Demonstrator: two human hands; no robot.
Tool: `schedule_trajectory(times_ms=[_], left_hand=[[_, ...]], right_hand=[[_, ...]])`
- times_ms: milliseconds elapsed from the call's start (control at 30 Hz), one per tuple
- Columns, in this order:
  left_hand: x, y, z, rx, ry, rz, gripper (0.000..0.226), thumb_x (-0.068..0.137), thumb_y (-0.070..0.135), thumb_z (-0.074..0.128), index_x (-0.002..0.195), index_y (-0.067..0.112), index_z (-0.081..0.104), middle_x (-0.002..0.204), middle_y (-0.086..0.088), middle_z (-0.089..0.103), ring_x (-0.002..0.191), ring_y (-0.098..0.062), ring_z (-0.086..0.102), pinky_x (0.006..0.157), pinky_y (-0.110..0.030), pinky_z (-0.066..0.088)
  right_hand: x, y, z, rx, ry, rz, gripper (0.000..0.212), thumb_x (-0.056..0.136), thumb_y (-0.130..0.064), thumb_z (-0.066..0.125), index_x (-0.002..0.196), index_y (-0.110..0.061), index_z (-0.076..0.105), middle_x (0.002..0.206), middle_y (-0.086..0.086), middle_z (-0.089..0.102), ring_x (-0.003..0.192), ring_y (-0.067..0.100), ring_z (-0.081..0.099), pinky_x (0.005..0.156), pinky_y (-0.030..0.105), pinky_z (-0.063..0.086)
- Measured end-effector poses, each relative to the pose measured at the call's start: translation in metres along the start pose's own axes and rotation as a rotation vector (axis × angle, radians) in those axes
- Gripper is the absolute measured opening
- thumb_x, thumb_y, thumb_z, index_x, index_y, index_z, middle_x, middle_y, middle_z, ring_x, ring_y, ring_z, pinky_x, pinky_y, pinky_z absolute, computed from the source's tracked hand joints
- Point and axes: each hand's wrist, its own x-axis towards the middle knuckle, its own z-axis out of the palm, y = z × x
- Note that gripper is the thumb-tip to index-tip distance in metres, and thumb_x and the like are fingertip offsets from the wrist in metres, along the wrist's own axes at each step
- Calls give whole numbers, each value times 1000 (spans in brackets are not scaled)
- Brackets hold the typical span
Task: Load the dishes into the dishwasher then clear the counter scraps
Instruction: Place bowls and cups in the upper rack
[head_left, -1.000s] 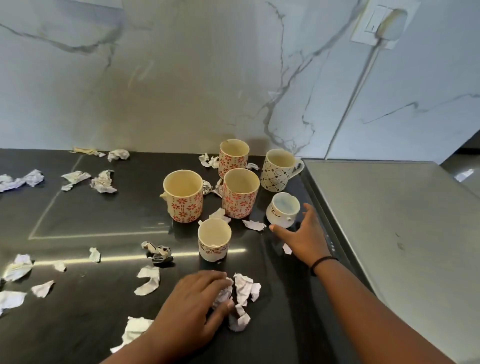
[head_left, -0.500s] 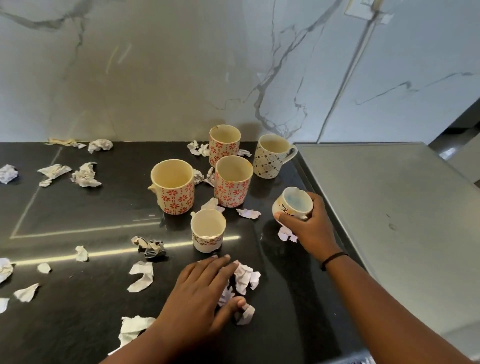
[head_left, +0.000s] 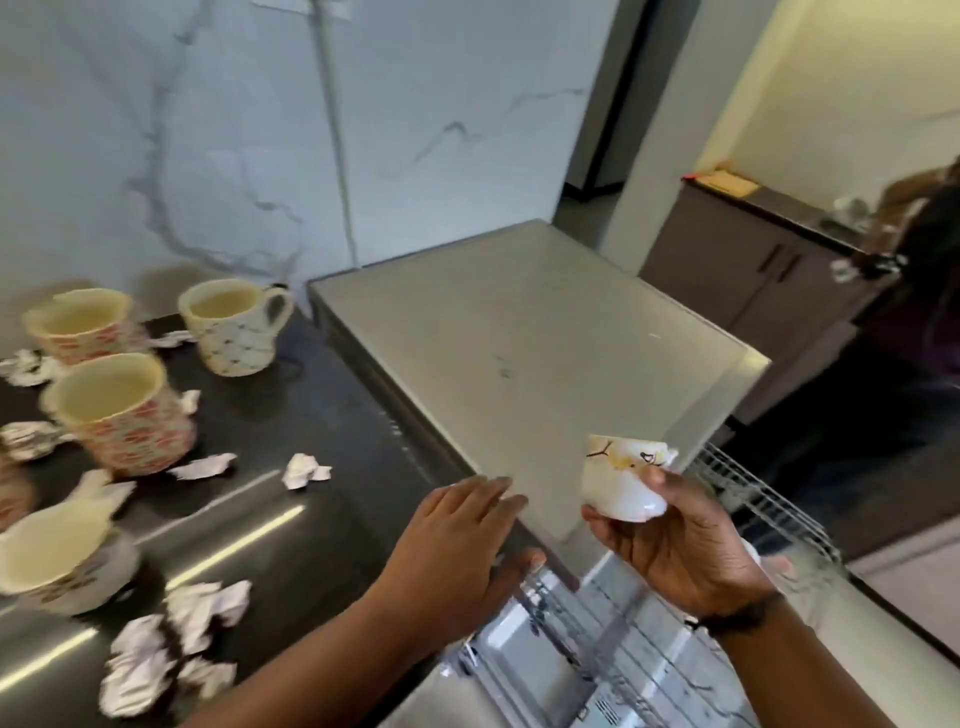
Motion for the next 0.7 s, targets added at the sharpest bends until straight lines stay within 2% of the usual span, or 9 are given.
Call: schedule_trajectory(times_ms=[100,233,300,367,433,500,600,667,700], left_hand=[[49,43,40,7,-94,86,61,93,59,31,142,24,39,157,-4,25,144,-26,23,113,-42,24],[115,96,96,124,-168,138,65,92,58,30,146,22,29,159,-10,14,145,-33,14,116,-48,21],[146,117,121,196,-193,148,66,90,55,34,146,20,31,158,-14,18,143,-37,21,114,-50,22],[169,128,141,260,-209,130,70,89,54,37,147,15,30,157,-17,20,141,-39,25,113,-51,22],[184,132,162,268,-275,108,77,91,53,44,151,14,16,158,-18,10,144,-39,15,116,-49,13],[188,129,174,306,-273,82,82,91,53,46,151,9,11,157,-20,11,144,-39,15,116,-48,11],[184,125,176,380,-264,89,81,90,48,47,150,5,14,156,-20,15,144,-36,18,116,-45,12],[183,125,174,365,-274,90,85,88,51,44,151,7,9,158,-16,10,146,-31,9,117,-42,7],[185,126,173,356,-281,88,86,87,53,42,152,9,8,159,-14,7,147,-29,6,117,-41,5]], right_hand=[[-22,-23,-67,58,104,-9,90,37,-39,95,115,-7,63,98,22,65,72,34,64,61,37,57],[-46,-39,-157,160,200,39,83,33,-43,95,104,-9,70,95,21,66,69,35,64,61,41,58],[-56,-40,-196,200,275,69,89,32,-37,96,111,-9,65,96,21,66,69,35,65,60,41,59],[-60,-33,-232,209,350,127,83,47,-29,93,118,-8,56,96,22,67,73,34,66,60,40,59],[-60,-17,-269,158,401,184,63,67,-19,82,122,-6,53,100,21,66,82,32,66,60,36,58],[-53,5,-301,-45,454,283,61,72,-18,79,124,-6,48,109,21,63,81,30,66,61,37,56],[-41,45,-335,-533,519,417,62,74,-23,79,124,-16,43,116,15,52,90,30,61,64,37,57],[-35,69,-343,-915,443,434,66,70,-33,80,123,-24,42,116,7,43,95,25,57,62,27,53],[-33,77,-343,-1125,379,428,68,69,-38,78,125,-27,40,118,5,39,98,25,56,66,26,52]])
